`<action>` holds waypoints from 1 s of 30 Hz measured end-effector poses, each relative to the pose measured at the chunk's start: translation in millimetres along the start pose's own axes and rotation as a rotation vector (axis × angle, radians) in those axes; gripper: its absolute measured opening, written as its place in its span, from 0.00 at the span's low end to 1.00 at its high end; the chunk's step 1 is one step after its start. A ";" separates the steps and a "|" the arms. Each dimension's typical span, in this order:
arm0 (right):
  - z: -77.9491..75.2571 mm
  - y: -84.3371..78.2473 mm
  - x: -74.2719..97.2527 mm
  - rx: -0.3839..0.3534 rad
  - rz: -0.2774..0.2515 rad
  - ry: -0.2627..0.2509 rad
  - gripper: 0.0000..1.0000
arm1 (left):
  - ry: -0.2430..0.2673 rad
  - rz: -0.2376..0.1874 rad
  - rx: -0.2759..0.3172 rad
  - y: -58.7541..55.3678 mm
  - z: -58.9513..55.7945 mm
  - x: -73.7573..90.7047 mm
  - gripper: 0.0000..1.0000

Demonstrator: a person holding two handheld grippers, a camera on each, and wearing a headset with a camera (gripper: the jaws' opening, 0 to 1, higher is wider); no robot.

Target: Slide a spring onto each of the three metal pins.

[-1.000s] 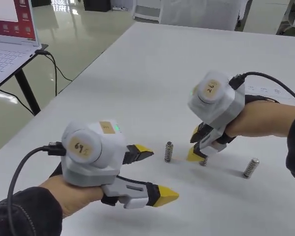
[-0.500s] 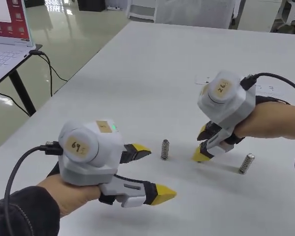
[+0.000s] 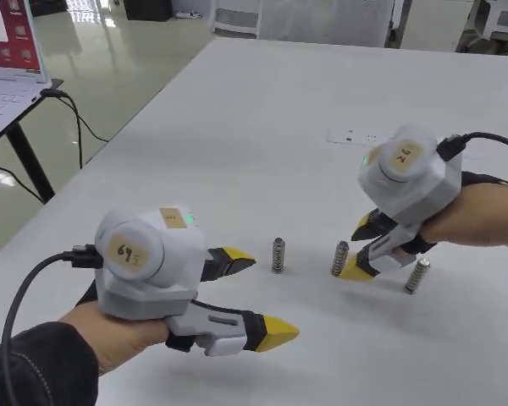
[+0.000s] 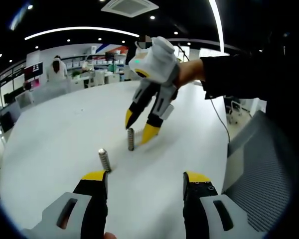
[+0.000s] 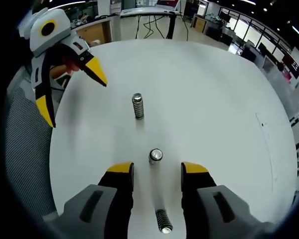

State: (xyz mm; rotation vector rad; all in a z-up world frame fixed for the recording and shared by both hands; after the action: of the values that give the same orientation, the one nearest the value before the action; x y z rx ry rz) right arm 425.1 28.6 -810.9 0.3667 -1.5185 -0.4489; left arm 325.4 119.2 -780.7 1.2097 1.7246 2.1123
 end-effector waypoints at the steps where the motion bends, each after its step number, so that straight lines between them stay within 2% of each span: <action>1: -0.4 -1.8 1.2 -0.010 -0.007 -0.004 0.36 | -0.001 0.000 -0.001 0.0 -0.3 0.0 0.56; 18: -5.0 -28.2 15.7 -0.091 -0.034 -0.067 0.41 | -0.009 -0.001 -0.008 0.7 -2.9 -0.7 0.56; 30: -3.0 -39.3 23.1 -0.146 -0.084 -0.093 0.43 | -0.015 0.003 -0.013 0.8 -5.2 -1.7 0.56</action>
State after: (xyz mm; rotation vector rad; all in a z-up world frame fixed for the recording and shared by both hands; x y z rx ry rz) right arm 426.0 -17.1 -810.5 0.2986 -1.5542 -0.6472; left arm 323.4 114.0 -780.9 1.2225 1.7012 2.1072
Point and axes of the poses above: the centre of the closed fingertips' face, and the gripper's own axes: x roughly backward along the fingers, z roughly to its left, y roughly out of its top, the point moved 2 cm from there along x, roughly backward along the fingers, and after that the axes turned 7 degrees about y, right-handed, at the moved point
